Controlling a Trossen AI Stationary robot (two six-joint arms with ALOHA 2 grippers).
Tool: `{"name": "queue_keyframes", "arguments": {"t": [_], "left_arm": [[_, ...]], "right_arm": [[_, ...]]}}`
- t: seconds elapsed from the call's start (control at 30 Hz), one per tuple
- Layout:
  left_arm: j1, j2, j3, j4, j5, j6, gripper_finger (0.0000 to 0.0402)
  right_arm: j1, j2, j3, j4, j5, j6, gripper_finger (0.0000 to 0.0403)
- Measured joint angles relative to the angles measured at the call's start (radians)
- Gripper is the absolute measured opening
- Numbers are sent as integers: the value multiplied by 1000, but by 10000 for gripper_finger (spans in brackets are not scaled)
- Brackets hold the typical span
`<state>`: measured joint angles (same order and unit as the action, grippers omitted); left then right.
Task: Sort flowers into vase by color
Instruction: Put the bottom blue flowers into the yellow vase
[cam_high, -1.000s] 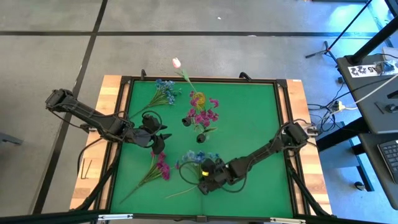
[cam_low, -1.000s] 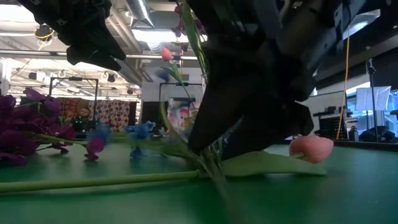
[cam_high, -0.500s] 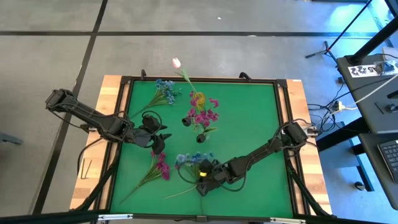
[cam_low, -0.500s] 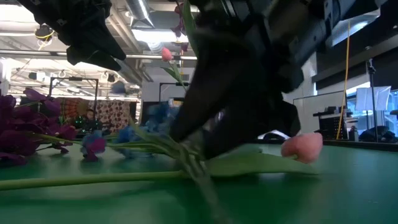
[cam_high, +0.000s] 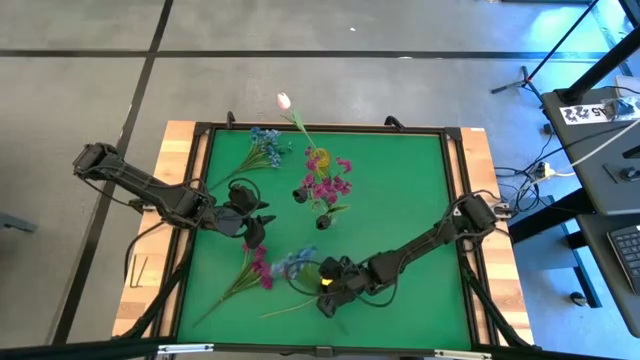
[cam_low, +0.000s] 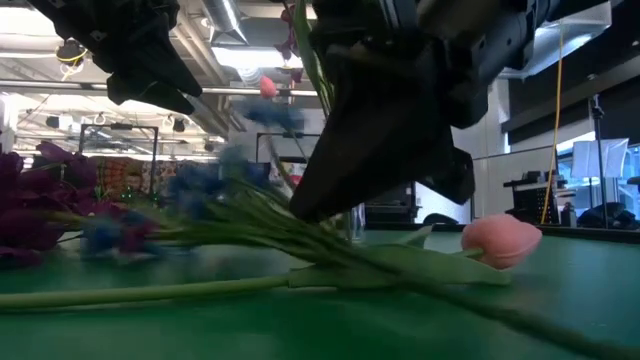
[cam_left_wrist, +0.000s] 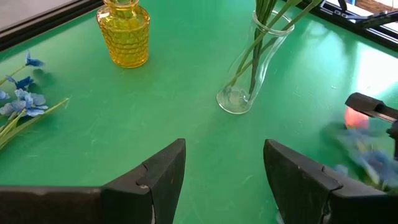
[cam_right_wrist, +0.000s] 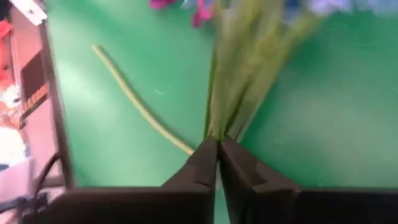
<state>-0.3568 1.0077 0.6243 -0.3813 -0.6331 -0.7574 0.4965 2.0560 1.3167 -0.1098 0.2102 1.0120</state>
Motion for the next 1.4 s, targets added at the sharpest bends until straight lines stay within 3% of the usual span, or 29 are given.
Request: {"name": "queue_keyframes", "arguments": {"t": [0.23, 0.67, 1.2, 1.4], "left_arm": [[0, 0, 0, 1, 0, -1, 210], [-10, 0, 0, 1, 4, 0, 210], [-10, 0, 0, 43, 20, 8, 210], [-10, 0, 0, 51, 60, 7, 210]], "right_arm": [[0, -44, 0, -20, 9, -26, 14], [21, -208, 0, -243, 54, -51, 7], [148, -421, 0, -338, 319, -75, 2], [134, -415, 0, -352, 336, -76, 2]]}}
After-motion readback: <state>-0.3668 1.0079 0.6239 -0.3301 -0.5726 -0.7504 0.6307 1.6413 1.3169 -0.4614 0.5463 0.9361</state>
